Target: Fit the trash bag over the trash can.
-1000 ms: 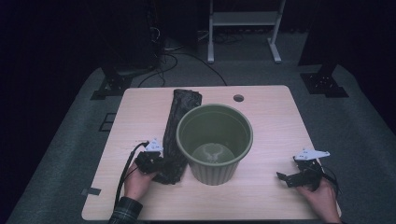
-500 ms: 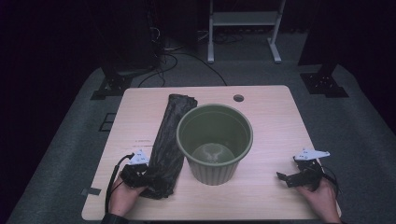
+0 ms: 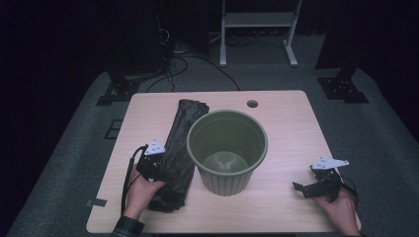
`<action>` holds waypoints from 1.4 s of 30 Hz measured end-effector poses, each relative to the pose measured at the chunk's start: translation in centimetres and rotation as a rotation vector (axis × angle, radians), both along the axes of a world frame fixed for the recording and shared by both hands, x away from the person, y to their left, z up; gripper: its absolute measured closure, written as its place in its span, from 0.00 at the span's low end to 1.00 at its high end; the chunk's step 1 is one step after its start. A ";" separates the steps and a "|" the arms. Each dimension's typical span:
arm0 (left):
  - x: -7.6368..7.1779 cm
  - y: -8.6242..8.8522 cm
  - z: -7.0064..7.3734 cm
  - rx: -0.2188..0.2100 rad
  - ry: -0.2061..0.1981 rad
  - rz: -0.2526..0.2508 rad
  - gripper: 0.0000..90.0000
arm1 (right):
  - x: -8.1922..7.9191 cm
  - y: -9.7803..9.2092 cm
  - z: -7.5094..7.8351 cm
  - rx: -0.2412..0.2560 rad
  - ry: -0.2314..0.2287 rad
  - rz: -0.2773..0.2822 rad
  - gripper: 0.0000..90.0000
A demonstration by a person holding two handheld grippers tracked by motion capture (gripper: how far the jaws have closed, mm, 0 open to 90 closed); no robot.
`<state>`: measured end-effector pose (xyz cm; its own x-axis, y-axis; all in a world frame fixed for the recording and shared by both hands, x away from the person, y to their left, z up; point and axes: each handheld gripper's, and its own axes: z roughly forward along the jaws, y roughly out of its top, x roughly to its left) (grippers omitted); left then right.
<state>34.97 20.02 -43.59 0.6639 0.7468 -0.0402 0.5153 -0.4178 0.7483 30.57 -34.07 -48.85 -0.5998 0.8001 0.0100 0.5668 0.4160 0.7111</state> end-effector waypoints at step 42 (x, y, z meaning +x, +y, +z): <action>4.9 -0.2 -3.7 0.029 0.021 -0.085 0.99 | 0.1 0.0 0.0 -0.001 0.000 0.001 0.00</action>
